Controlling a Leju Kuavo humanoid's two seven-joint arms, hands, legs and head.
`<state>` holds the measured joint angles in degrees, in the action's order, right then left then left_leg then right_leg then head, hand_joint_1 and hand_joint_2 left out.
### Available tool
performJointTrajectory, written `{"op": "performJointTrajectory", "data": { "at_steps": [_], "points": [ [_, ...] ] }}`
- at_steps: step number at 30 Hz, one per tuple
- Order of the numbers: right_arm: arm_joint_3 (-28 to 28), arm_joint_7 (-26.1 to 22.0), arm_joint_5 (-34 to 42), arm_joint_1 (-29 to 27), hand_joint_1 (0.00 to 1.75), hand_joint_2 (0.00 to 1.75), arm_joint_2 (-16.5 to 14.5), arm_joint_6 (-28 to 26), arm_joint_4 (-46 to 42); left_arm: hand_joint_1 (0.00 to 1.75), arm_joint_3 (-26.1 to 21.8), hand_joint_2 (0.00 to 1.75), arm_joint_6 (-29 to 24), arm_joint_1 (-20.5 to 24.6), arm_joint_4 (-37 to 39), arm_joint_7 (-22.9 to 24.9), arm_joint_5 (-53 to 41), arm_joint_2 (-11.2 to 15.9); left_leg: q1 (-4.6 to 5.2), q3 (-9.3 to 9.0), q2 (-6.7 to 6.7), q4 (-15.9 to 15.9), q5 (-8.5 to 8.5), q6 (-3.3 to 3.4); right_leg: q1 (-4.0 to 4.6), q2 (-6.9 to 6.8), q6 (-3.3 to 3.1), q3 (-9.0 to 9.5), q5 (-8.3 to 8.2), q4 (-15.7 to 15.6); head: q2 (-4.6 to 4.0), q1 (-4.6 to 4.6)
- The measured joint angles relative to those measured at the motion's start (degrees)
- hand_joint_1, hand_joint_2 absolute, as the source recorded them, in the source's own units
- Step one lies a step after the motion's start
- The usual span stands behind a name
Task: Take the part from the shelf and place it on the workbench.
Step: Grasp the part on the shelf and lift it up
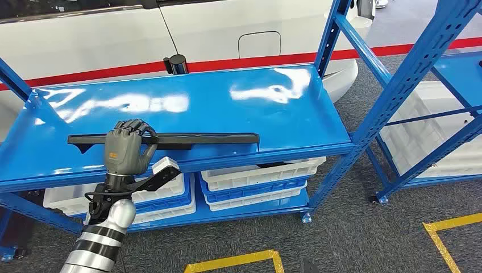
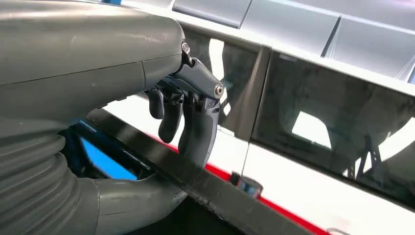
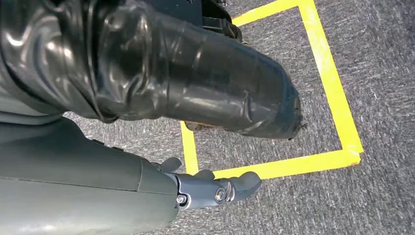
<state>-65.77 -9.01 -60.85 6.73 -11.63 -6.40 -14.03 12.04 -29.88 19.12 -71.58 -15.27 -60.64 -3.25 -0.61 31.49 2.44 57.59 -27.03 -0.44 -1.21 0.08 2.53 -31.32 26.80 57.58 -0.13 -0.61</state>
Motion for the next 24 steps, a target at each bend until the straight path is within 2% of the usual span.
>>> {"op": "performJointTrajectory", "data": {
  "at_steps": [12, 24],
  "points": [
    [0.0, 0.0, 0.81, -0.02, 0.0, 0.0, 0.0, -0.11, 0.11, 1.75, -0.16, 1.75, -1.99, 0.22, -4.75, 1.11, -2.51, 3.31, 0.0, 0.01, 0.0, 0.0, 0.01, -0.01, 0.0, 0.0, 0.0, -0.02, 0.0, 0.0, 0.0, 0.0],
    [-0.02, 0.09, 1.19, -0.06, 0.0, 0.0, 0.0, -0.11, 0.17, 1.75, -0.57, 1.75, -0.2, 3.37, -11.97, 2.93, -4.14, 6.65, 0.0, 0.01, 0.0, 0.0, 0.03, -0.01, 0.0, 0.0, 0.0, -0.02, 0.0, 0.01, 0.0, -0.01]
  ]
}}
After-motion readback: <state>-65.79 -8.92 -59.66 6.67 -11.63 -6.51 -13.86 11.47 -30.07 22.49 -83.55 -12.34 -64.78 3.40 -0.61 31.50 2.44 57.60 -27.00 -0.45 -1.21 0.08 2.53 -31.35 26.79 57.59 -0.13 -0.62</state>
